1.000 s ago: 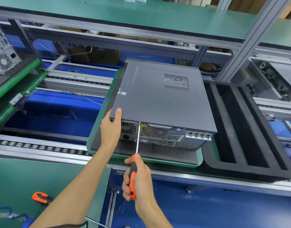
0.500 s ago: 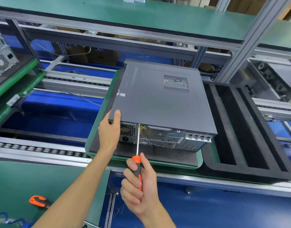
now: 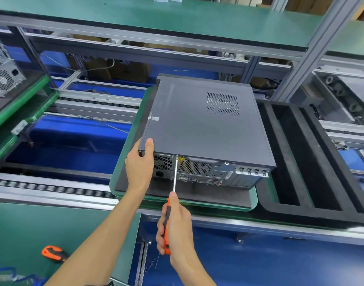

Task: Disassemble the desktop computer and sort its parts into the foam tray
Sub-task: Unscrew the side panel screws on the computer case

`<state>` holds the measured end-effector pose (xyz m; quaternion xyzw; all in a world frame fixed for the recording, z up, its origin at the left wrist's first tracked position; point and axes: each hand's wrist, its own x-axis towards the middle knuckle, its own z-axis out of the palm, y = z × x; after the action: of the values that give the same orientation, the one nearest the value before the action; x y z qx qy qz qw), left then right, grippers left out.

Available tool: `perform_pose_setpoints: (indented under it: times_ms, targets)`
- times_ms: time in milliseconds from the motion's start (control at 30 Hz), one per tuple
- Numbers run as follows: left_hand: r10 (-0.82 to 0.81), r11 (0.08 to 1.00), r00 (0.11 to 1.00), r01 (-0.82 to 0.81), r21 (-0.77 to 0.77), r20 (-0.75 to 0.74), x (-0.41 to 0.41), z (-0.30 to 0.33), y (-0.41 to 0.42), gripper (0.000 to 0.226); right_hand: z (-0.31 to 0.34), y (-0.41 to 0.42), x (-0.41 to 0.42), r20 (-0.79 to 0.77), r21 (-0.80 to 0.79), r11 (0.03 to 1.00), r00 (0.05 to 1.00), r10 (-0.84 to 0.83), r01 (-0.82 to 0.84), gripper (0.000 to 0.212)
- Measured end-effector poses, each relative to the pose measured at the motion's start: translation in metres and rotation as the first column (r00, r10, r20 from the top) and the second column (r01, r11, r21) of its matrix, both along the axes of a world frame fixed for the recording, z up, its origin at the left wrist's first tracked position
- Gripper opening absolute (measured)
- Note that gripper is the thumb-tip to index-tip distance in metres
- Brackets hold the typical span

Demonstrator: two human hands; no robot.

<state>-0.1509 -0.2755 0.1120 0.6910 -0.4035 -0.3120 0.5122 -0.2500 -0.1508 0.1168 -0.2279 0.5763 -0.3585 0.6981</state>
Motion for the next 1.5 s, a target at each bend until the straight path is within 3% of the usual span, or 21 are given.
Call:
perform_pose_setpoints:
  times_ms: [100,267,367,433,533,633,733,867,967,1067,1133,1200,1367,1500]
  targets:
    - [0.005,1.0,1.0,-0.005,0.025,0.02,0.0,-0.001,0.0,0.063,0.003,0.0,-0.01,0.106,0.057,0.998,0.994,0.025,-0.031,0.049]
    - [0.015,1.0,1.0,-0.015,0.024,0.008,0.0,-0.001,0.0,0.062,0.004,0.005,-0.018,0.238,-0.006,0.998,0.97,-0.058,0.061,0.036]
    - [0.013,1.0,1.0,-0.013,0.012,0.009,0.0,-0.002,0.0,0.061,0.004,0.006,-0.011,0.148,-0.094,0.991,0.986,-0.078,0.093,0.022]
    - [-0.002,1.0,1.0,0.002,0.025,0.017,0.0,-0.002,0.0,0.062,0.005,0.005,-0.008,0.083,-0.097,0.991,0.993,-0.081,0.089,0.023]
    - [-0.023,0.998,0.999,0.021,0.055,0.04,0.003,-0.004,-0.001,0.066,0.01,-0.002,-0.007,0.135,0.031,0.995,0.985,-0.103,0.1,0.03]
    - [-0.048,0.994,0.999,0.046,0.097,0.022,0.007,-0.007,-0.003,0.064,0.012,-0.007,-0.013,0.297,0.145,0.987,0.949,-0.105,0.064,0.035]
    - [0.017,0.994,0.999,-0.012,0.11,-0.048,0.004,-0.011,-0.002,0.052,0.012,-0.005,-0.016,0.391,0.131,0.99,0.915,-0.101,0.053,0.032]
    - [0.147,0.985,0.989,-0.144,0.099,-0.022,-0.004,-0.016,0.021,0.041,0.012,0.003,-0.011,0.423,0.055,0.997,0.903,-0.071,0.053,0.017]
    - [-0.018,0.982,0.964,0.068,0.178,-0.265,-0.013,-0.018,0.033,0.041,0.01,0.005,-0.01,0.371,0.034,0.997,0.926,-0.071,0.062,0.022]
    - [-0.137,0.93,0.788,0.311,0.195,-0.6,-0.025,-0.01,0.03,0.037,0.016,0.002,-0.012,0.442,0.09,0.993,0.889,-0.114,0.083,0.028]
    - [-0.122,0.923,0.686,0.344,0.171,-0.718,-0.027,-0.006,0.026,0.037,0.02,0.002,-0.015,0.5,0.1,0.991,0.856,-0.128,0.09,0.028]
    - [-0.116,0.927,0.652,0.343,0.155,-0.749,-0.024,-0.004,0.023,0.037,0.02,0.004,-0.018,0.52,0.109,0.991,0.845,-0.123,0.077,0.027]
    - [-0.176,0.924,0.683,0.363,0.12,-0.709,-0.019,0.001,0.021,0.022,0.019,0.005,-0.02,0.472,0.051,0.997,0.878,-0.079,0.062,0.014]
    - [-0.208,0.909,0.672,0.401,0.112,-0.711,-0.02,0.009,0.019,0.017,0.018,0.001,-0.029,0.636,0.13,0.991,0.766,-0.098,0.019,0.025]
